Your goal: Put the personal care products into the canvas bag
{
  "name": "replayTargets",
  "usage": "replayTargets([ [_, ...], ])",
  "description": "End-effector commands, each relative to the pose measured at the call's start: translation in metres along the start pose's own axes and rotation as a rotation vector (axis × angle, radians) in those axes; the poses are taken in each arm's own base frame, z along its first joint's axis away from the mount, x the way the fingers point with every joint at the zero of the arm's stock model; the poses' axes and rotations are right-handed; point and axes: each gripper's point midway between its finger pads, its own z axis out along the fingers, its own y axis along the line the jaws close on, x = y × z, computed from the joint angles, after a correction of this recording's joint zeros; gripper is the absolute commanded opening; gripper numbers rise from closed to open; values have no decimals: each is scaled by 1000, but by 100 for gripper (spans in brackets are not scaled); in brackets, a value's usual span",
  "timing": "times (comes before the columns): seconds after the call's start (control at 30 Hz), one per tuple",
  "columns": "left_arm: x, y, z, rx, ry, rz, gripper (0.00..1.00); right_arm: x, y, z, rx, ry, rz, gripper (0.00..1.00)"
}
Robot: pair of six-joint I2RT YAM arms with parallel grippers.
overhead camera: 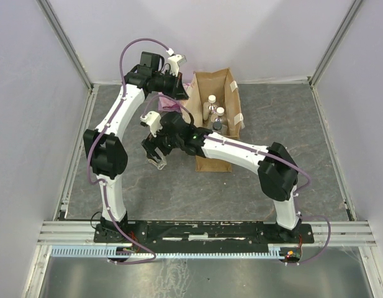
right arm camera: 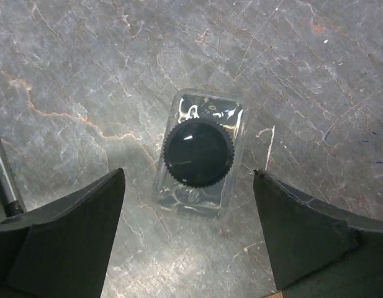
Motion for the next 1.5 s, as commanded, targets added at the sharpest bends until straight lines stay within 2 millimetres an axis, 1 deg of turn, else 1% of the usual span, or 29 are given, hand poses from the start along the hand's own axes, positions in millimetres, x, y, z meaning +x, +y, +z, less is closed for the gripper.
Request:
replayTargets([
  [0.0, -25, -9, -7, 39, -64, 84, 3, -35, 1, 8, -12, -105, -21, 92],
  [0.13, -27, -8, -9, 33, -68, 87, 3, -30, 1, 23, -21, -97, -23, 92],
  [0.23, -27, -8, -9, 31, -68, 87, 3, -30, 1, 30, -27, -100, -28, 92],
  [0.3, -28, -8, -10, 28, -69, 87, 3, -26, 0, 36, -29, -89, -37, 91],
  [0.43, -29, -6, -11, 20, -73, 89, 3, -18, -5, 43, -16, -61, -63, 87],
  [0.6, -28, -4, -11, 18, -71, 84, 3, -12, -7, 48, -9, -40, -85, 74],
  [0.8, -29, -3, -10, 15, -73, 86, 3, -5, -10, 48, -2, 0, -108, 61],
  [0.83, -30, -3, -11, 13, -75, 86, 3, -4, -10, 47, -1, 5, -112, 58],
  [0.9, -30, -3, -10, 12, -73, 86, 3, -6, -11, 44, 5, 11, -119, 47],
  [1.07, -29, -2, -10, 11, -72, 85, 3, -13, -12, 27, 20, 19, -124, 20],
  [1.1, -29, -2, -10, 9, -72, 85, 3, -17, -11, 21, 22, 18, -124, 16],
  [1.17, -29, -2, -10, 10, -72, 83, 3, -25, -10, 8, 31, 15, -120, 5],
  [1.2, -29, -2, -10, 10, -71, 83, 3, -32, -9, -2, 36, 8, -119, 1],
  [1.3, -30, -3, -10, 13, -75, 83, 3, -41, -3, -29, 24, 23, -110, 0],
  [1.47, -34, -5, -13, 16, -83, 89, 3, -58, 10, -81, 3, 36, -85, 0],
])
